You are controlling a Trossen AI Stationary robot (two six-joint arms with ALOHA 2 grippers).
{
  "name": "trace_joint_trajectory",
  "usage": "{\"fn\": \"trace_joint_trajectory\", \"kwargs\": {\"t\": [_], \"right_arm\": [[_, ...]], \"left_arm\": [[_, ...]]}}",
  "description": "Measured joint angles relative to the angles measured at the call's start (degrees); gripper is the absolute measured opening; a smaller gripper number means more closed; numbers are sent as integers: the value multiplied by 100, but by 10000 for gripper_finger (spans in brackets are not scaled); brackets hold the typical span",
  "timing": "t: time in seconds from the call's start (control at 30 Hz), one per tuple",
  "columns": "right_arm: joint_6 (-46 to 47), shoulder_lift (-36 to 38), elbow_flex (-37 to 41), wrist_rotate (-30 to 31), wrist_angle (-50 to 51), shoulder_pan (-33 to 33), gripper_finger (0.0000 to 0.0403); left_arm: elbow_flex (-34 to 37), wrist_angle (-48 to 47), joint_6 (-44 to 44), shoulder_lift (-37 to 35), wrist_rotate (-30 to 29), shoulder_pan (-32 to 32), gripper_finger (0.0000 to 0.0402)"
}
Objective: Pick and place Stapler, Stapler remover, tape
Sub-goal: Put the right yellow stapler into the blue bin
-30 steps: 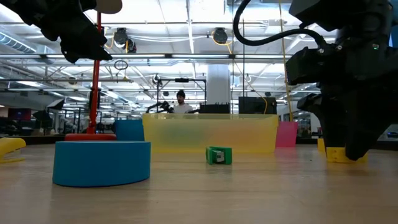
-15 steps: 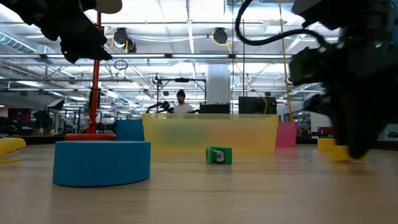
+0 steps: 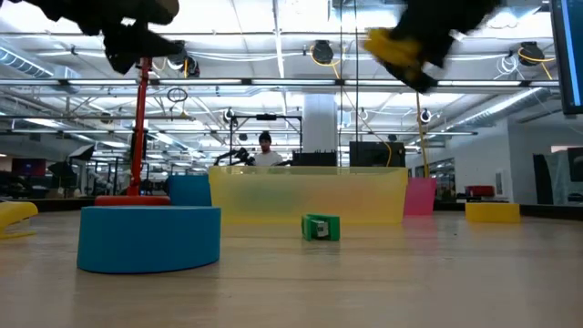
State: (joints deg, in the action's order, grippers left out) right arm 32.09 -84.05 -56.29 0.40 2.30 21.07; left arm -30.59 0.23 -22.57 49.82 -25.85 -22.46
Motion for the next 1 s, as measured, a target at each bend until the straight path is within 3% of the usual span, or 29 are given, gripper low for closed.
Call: {"fn": "trace_joint_trajectory", "kwargs": {"t": [0.23,0.6,1.0], "right_arm": [[-898,2,-99,585,-1722,-605,52],[-1073,-275,-102,564,-2872,-1212,53],[-1195,-406,-101,842,-3359,-1252,53]], "left_arm": [[-2,1144,756,205,-11,0,230],[-2,3243,1906,1330,-122,151,230],[-245,3784,1768,2131,374,413,230]]}}
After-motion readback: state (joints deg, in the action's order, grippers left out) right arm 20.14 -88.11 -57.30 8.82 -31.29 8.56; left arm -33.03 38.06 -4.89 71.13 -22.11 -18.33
